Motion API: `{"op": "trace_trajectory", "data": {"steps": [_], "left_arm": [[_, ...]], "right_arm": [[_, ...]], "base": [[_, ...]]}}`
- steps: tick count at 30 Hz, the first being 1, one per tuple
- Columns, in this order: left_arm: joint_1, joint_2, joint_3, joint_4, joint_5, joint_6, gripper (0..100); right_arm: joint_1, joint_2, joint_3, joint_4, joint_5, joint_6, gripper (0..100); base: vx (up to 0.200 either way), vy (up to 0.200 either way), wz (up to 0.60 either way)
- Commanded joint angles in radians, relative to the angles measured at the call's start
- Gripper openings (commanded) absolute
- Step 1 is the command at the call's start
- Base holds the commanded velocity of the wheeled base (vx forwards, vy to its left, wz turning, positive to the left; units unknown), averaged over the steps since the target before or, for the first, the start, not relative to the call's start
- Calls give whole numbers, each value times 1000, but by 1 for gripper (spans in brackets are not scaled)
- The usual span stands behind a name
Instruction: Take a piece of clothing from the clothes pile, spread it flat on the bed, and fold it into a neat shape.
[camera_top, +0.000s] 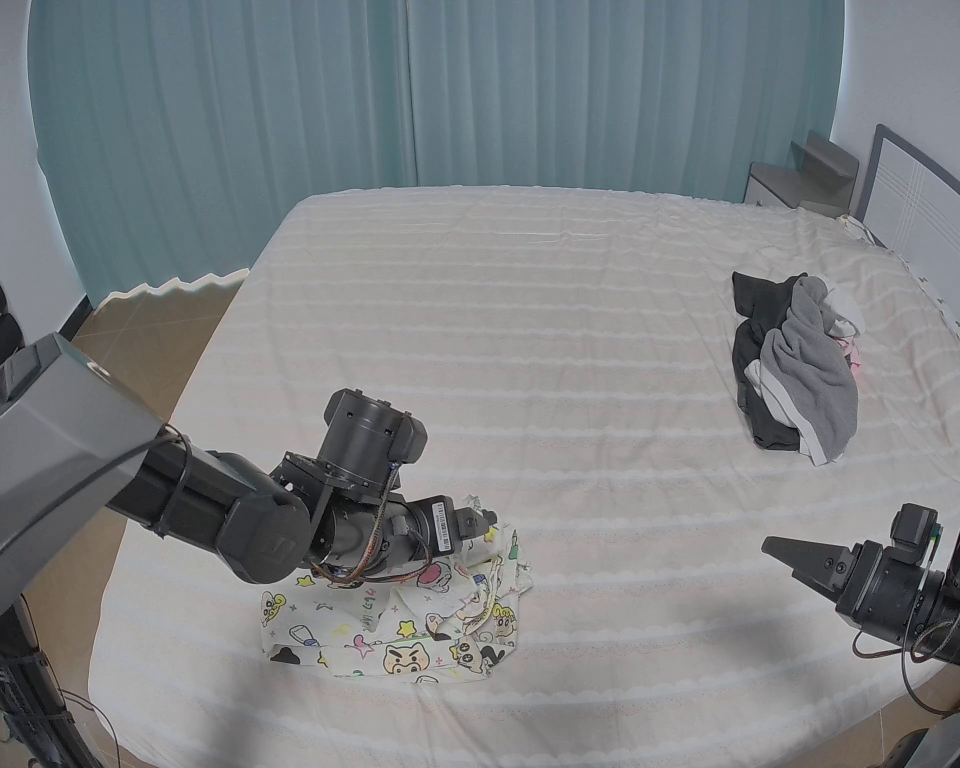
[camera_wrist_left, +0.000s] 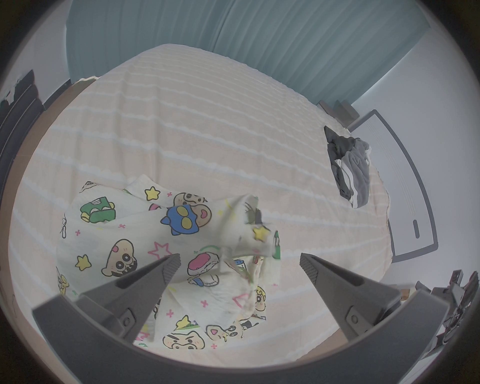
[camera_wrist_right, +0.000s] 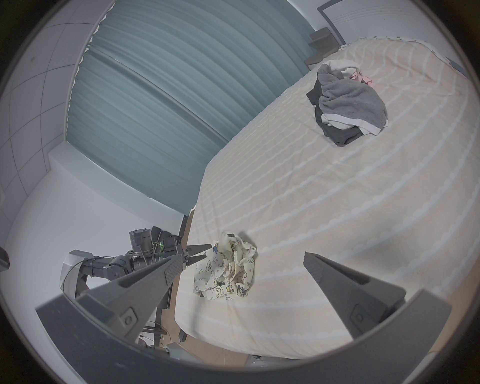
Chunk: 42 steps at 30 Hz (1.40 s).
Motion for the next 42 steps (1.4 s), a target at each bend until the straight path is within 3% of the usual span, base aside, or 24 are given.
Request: {"op": "trace_trajectory", "data": {"steps": [1, 6, 9, 15, 18, 20, 27, 30, 42], "left_arm": [[-1, -17, 2, 1, 9, -14, 100], [47, -161, 26, 10, -4, -102, 100], [76, -284, 118, 6, -27, -138, 100], [223, -604, 330, 1, -249, -207, 100], [318, -713, 404, 1, -315, -244, 100], [351, -742, 433, -1, -338, -244, 100], [515, -819, 605, -114, -542, -246, 100], [533, -821, 615, -169, -559, -244, 100], [535, -805, 625, -175, -560, -246, 100]], "right_arm": [[0, 0, 0, 0, 0, 0, 100], [2, 3, 0, 1, 0, 0, 100], [3, 3, 7, 3, 6, 0, 100], [11, 4, 22, 3, 59, 0, 100], [11, 14, 16, 3, 65, 2, 100], [13, 26, 11, 3, 74, 0, 100], [19, 98, -20, 3, 82, 2, 100], [20, 107, -30, 4, 79, 0, 100], [40, 173, -87, 9, 71, -14, 100]], "base": [[0, 0, 0], [0, 0, 0], [0, 0, 0], [0, 0, 0], [0, 0, 0], [0, 0, 0], [0, 0, 0], [0, 0, 0], [-50, 0, 0]]}}
